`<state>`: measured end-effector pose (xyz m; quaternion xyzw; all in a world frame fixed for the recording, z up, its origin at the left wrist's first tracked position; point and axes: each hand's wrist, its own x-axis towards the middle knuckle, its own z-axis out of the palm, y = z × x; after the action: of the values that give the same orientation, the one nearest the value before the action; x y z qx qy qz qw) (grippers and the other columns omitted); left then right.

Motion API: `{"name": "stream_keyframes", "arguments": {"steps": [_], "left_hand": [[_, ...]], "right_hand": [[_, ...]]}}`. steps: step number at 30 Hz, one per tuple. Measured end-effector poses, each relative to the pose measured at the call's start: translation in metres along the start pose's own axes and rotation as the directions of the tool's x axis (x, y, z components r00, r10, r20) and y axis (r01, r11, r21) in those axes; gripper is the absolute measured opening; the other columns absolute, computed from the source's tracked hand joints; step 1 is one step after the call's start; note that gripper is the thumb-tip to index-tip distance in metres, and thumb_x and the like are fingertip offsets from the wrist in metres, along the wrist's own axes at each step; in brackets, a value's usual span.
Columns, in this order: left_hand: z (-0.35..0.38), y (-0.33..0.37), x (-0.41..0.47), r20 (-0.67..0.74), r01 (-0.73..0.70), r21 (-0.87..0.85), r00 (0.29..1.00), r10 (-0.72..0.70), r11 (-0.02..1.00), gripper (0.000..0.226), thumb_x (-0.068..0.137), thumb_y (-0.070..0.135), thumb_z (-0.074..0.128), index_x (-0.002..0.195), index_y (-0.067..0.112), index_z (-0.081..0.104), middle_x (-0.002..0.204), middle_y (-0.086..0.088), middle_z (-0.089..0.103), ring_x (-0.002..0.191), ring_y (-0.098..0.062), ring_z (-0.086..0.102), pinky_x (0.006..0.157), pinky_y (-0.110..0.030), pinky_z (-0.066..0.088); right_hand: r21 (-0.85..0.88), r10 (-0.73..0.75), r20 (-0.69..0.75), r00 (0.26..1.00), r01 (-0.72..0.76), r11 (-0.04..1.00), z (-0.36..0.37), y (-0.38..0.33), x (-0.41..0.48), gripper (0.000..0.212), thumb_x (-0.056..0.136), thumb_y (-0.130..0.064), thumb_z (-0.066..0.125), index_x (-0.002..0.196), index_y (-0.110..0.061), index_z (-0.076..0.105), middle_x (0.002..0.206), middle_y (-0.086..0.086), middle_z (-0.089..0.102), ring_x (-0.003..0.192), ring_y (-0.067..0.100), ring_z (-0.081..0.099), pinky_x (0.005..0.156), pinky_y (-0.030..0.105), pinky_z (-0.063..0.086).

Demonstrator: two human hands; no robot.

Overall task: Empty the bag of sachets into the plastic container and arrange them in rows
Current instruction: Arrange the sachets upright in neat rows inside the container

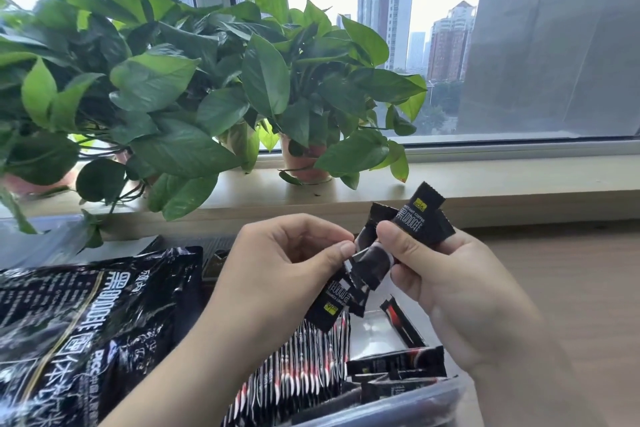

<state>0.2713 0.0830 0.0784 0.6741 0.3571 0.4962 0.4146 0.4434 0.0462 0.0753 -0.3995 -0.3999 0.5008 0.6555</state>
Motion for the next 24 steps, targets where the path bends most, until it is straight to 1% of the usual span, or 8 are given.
{"name": "stream_keyframes", "arguments": {"steps": [5, 7, 10, 12, 14, 16, 19, 24], "left_hand": [[0.005, 0.003, -0.001, -0.043, 0.101, -0.153, 0.993, -0.109, 0.983, 0.025, 0.064, 0.040, 0.076, 0.082, 0.025, 0.081, 0.078, -0.004, 0.079, 0.066, -0.013, 0.072, 0.059, -0.024, 0.058], [0.006, 0.002, 0.001, -0.028, 0.178, -0.209, 0.982, -0.188, 0.962, 0.024, 0.073, 0.043, 0.072, 0.082, 0.024, 0.081, 0.083, -0.004, 0.080, 0.075, -0.014, 0.074, 0.067, -0.024, 0.060], [0.001, -0.003, 0.007, -0.014, 0.328, -0.071, 0.944, -0.330, 0.942, 0.036, 0.089, 0.052, 0.059, 0.086, 0.022, 0.080, 0.092, -0.004, 0.079, 0.091, -0.023, 0.074, 0.088, -0.045, 0.060], [-0.005, -0.003, 0.007, 0.141, 0.464, -0.084, 0.882, -0.450, 0.882, 0.049, 0.082, 0.061, 0.056, 0.094, 0.018, 0.076, 0.098, -0.017, 0.077, 0.090, -0.034, 0.074, 0.077, -0.048, 0.062], [-0.007, -0.002, 0.002, 0.319, 0.523, -0.107, 0.824, -0.469, 0.846, 0.059, 0.076, 0.066, 0.054, 0.094, 0.014, 0.074, 0.092, -0.022, 0.076, 0.077, -0.036, 0.074, 0.062, -0.038, 0.061], [-0.005, -0.002, -0.002, 0.361, 0.482, -0.111, 0.834, -0.417, 0.869, 0.050, 0.078, 0.064, 0.056, 0.084, 0.018, 0.077, 0.078, -0.018, 0.072, 0.064, -0.030, 0.070, 0.055, -0.032, 0.058], [-0.003, -0.005, -0.004, 0.318, 0.384, -0.072, 0.884, -0.344, 0.921, 0.040, 0.083, 0.058, 0.055, 0.077, 0.023, 0.074, 0.066, -0.011, 0.063, 0.050, -0.020, 0.059, 0.043, -0.022, 0.047], [-0.010, -0.011, -0.003, 0.315, 0.237, 0.137, 0.910, -0.269, 0.962, 0.039, 0.098, 0.050, 0.050, 0.072, 0.025, 0.064, 0.061, 0.003, 0.060, 0.046, -0.007, 0.042, 0.043, -0.016, 0.033]], "right_hand": [[0.094, 0.052, 0.003, 0.999, -0.052, 0.994, 0.009, 0.007, 0.003, 0.027, 0.047, -0.027, 0.085, 0.070, -0.012, 0.079, 0.078, 0.008, 0.075, 0.067, 0.011, 0.068, 0.049, 0.014, 0.051], [0.108, 0.066, -0.014, 0.998, -0.064, 0.992, 0.011, 0.010, 0.005, 0.031, 0.048, -0.025, 0.085, 0.073, -0.009, 0.077, 0.077, 0.009, 0.074, 0.066, 0.012, 0.068, 0.049, 0.015, 0.051], [0.145, 0.083, -0.042, 0.996, -0.076, 0.987, 0.010, 0.013, 0.006, 0.036, 0.050, -0.022, 0.084, 0.079, -0.003, 0.073, 0.078, 0.011, 0.073, 0.068, 0.014, 0.067, 0.049, 0.015, 0.051], [0.163, 0.089, -0.028, 0.996, -0.084, 0.983, 0.010, 0.014, 0.006, 0.036, 0.052, -0.022, 0.083, 0.079, -0.002, 0.073, 0.079, 0.012, 0.074, 0.068, 0.013, 0.068, 0.050, 0.015, 0.052], [0.162, 0.092, -0.001, 0.996, -0.091, 0.983, 0.011, 0.016, 0.005, 0.037, 0.051, -0.024, 0.084, 0.079, -0.002, 0.074, 0.078, 0.012, 0.074, 0.065, 0.013, 0.068, 0.051, 0.015, 0.053], [0.166, 0.091, 0.040, 0.995, -0.097, 0.981, 0.012, 0.020, 0.005, 0.035, 0.052, -0.024, 0.086, 0.079, -0.004, 0.076, 0.079, 0.013, 0.074, 0.067, 0.015, 0.070, 0.055, 0.017, 0.055], [0.159, 0.086, 0.079, 0.993, -0.098, 0.982, 0.014, 0.025, 0.005, 0.034, 0.055, -0.023, 0.086, 0.083, -0.006, 0.078, 0.084, 0.012, 0.075, 0.072, 0.015, 0.071, 0.059, 0.018, 0.055], [0.066, 0.127, 0.080, 0.989, -0.133, 0.989, 0.011, 0.029, 0.007, 0.038, 0.050, -0.028, 0.088, 0.082, -0.010, 0.080, 0.084, 0.009, 0.076, 0.070, 0.011, 0.071, 0.057, 0.017, 0.053]]}}
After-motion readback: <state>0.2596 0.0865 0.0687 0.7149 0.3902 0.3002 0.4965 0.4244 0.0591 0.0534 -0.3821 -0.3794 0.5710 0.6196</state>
